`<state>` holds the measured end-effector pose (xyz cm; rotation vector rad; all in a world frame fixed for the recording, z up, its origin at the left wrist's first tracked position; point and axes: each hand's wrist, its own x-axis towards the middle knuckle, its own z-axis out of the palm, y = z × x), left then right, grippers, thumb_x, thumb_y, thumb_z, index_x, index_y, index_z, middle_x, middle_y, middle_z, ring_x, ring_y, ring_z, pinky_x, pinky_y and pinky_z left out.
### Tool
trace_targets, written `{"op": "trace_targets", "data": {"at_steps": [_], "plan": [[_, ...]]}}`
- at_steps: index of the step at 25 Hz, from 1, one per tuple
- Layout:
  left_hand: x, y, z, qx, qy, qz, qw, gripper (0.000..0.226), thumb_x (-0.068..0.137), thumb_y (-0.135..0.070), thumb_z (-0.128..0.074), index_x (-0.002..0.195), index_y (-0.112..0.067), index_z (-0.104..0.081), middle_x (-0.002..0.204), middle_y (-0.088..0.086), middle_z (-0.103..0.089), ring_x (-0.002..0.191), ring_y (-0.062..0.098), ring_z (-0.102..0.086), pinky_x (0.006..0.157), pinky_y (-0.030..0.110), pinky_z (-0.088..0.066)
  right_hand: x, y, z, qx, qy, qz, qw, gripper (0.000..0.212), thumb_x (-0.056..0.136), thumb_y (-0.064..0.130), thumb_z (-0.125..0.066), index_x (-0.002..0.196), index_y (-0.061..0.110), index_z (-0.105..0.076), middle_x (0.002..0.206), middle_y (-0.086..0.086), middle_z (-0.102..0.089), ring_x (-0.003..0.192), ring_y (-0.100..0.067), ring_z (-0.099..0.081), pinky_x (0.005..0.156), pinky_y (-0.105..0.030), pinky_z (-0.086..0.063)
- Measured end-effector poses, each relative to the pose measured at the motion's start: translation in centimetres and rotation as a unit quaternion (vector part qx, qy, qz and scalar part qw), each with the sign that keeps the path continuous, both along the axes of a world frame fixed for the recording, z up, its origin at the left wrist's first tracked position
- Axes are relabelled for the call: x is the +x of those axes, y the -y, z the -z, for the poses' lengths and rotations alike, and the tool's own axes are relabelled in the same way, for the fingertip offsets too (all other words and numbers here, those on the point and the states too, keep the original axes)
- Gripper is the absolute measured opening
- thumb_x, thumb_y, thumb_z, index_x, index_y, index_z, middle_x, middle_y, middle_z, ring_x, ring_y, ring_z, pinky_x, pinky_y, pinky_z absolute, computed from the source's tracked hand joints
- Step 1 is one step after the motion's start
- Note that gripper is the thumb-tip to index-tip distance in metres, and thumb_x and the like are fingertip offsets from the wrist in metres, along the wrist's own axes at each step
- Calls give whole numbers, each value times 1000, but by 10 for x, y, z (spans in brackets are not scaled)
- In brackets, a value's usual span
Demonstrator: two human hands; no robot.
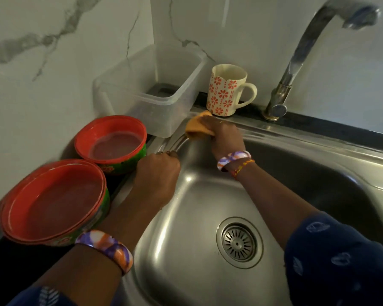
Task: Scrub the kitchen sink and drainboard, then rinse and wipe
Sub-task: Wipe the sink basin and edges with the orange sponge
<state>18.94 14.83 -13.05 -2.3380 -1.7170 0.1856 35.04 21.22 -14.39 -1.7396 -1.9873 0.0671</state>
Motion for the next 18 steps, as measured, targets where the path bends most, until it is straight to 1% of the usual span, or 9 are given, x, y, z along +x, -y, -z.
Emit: {"op": "trace_targets", "data": {"at_steps": [2, 4, 6, 8, 11, 13, 15, 16, 18], "plan": [[0, 1, 1, -3, 5, 3, 1000, 27, 95, -6, -44, 121, -9, -50, 112, 7, -63, 100, 23, -63, 71, 27, -44, -23, -13, -4, -89, 93, 16, 992, 41, 93, 9, -44, 133, 14, -48, 136, -10, -50, 125, -30, -47, 104, -47, -38], [-1, -1, 1, 3, 5, 5, 1000, 25, 95, -5, -44, 118, -9, -51, 112, 7, -62, 100, 23, -63, 74, 28, -47, -36, -20, -11, -124, 106, 1, 987, 42, 91, 10, -47, 132, 18, -48, 138, -8, -44, 130, -30, -41, 107, -55, -31], [-1, -1, 2, -3, 9, -3, 1000, 22, 95, -7, -44, 116, -9, -52, 112, 7, -62, 100, 22, -62, 76, 27, -48, -32, -17, -13, -150, 104, -40, 982, 50, 94, 12, -47, 141, 26, -39, 148, -4, -35, 139, -29, -29, 113, -60, -16], [-1, -1, 2, -7, 16, -10, 1000, 22, 94, -7, -45, 114, -10, -54, 111, 6, -63, 99, 23, -63, 74, 27, -46, -20, -6, -10, -171, 135, -93, 972, 56, 97, 11, -41, 147, 33, -26, 157, 3, -19, 146, -25, -13, 114, -59, -3], [-1, 0, 5, 5, 1, -5, 1000, 24, 94, -8, -43, 113, -13, -56, 108, 4, -64, 97, 22, -64, 68, 26, -42, -6, 4, -1, -161, 267, -152, 938, 57, 100, 11, -32, 149, 33, -12, 159, 7, -2, 147, -25, -1, 115, -53, 4], [1, 0, 3, 9, -12, -11, 1000, 26, 94, -6, -43, 116, -14, -55, 110, 3, -63, 100, 21, -64, 67, 26, -44, 17, 8, 7, -129, 333, -167, 919, 55, 98, 17, -44, 147, 28, -25, 158, 2, -16, 146, -26, -12, 116, -49, 1], [5, 1, 2, 13, -16, -8, 1000, 28, 94, -4, -42, 118, -13, -53, 113, 4, -62, 103, 20, -63, 72, 26, -47, 55, 22, 12, -46, 421, -145, 894, 58, 69, 17, -81, 124, 21, -62, 131, -1, -59, 129, -26, -49, 110, -56, -24], [6, 2, 1, 12, -19, -6, 1000, 28, 94, -4, -42, 118, -12, -53, 115, 4, -62, 105, 20, -62, 74, 27, -48, 78, 33, 17, -16, 468, -117, 876, 60, 52, 13, -89, 109, 21, -71, 113, 1, -70, 116, -25, -60, 105, -58, -30], [6, 4, 1, 14, -23, -5, 1000, 28, 94, -4, -41, 118, -12, -54, 115, 4, -62, 106, 20, -62, 77, 27, -49, 116, 64, 16, -59, 516, -60, 852, 63, 46, 7, -89, 104, 24, -73, 105, 3, -73, 111, -25, -63, 109, -58, -13]]}}
